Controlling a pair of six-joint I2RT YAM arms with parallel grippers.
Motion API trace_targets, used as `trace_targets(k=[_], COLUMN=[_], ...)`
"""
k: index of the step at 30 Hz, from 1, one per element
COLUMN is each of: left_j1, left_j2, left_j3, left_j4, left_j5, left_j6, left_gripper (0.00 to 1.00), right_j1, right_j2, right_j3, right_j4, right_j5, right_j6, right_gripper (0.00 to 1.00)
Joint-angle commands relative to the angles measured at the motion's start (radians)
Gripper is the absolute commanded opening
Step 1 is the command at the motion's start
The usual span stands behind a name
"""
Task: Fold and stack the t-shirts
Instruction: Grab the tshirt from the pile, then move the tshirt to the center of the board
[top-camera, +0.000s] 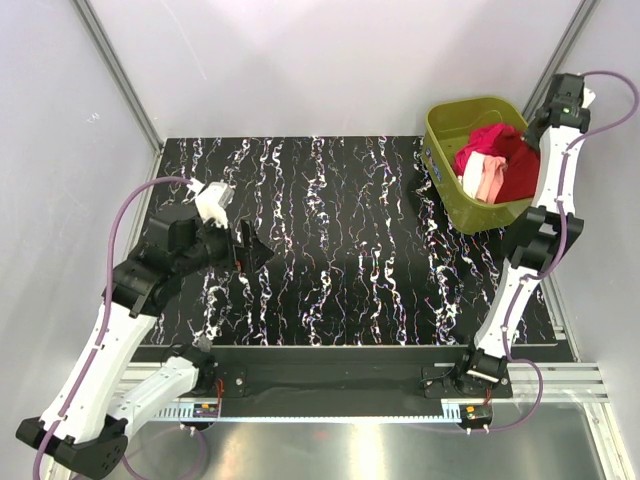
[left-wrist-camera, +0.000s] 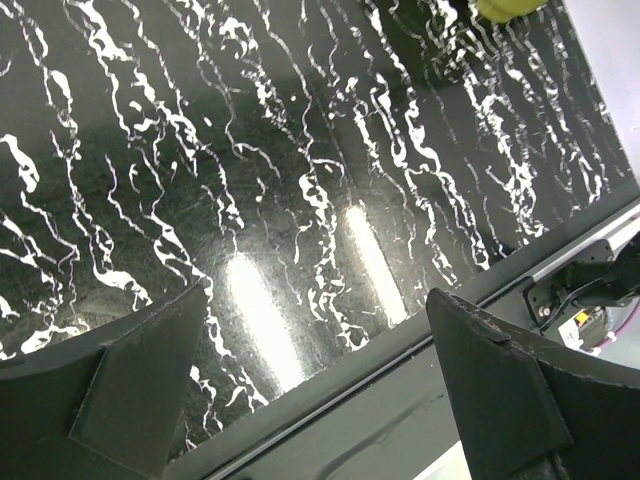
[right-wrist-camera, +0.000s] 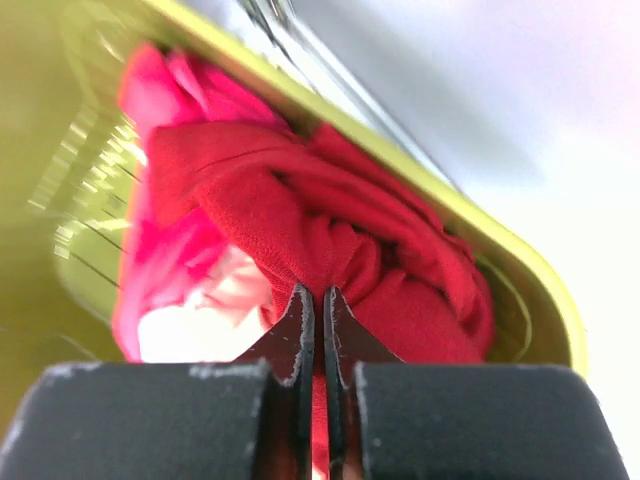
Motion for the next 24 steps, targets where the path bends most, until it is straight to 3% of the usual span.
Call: trace_targets(k=[1,8,13,19,20,24], left_j1=[0.0,0.0,0.0,0.0,0.0,0.0], left_j2=[0.006,0.003,-0.012,-0.024,-0.026,-0.044], left_j3=[0.052,0.062,0.054,0.074,0.08,0.108], left_j4=[0.033,0.056,0.078,0.09,0.076,0.047], left_j5=[0.039,0.056,0.048,0.037,0.034,-0.036], left_j6=[0.014,-0.008,-0.047,-0.083,-0.083,-0.084], left_gripper=[0.99,0.98,0.95,0.94,0.94,0.93], right_j1=[-0.001,0.0,0.043,0.305,0.315,0.413], right_j2=[-0.126,-0.368,-0.509,-0.64,-0.661,-0.775], right_j3=[0.121,0.112,0.1,0.062,0.04,-0.194], right_j4=[0.111,0.272,0.392,0.424,0.429,0.554], right_j5=[0.033,-0.063,-0.333,-0.363,-0.372,-0.646], right_j6=[0.046,0.118,0.212,0.126,0.15,0.426], right_gripper=[0.0,0.0,0.0,0.0,0.0,0.0])
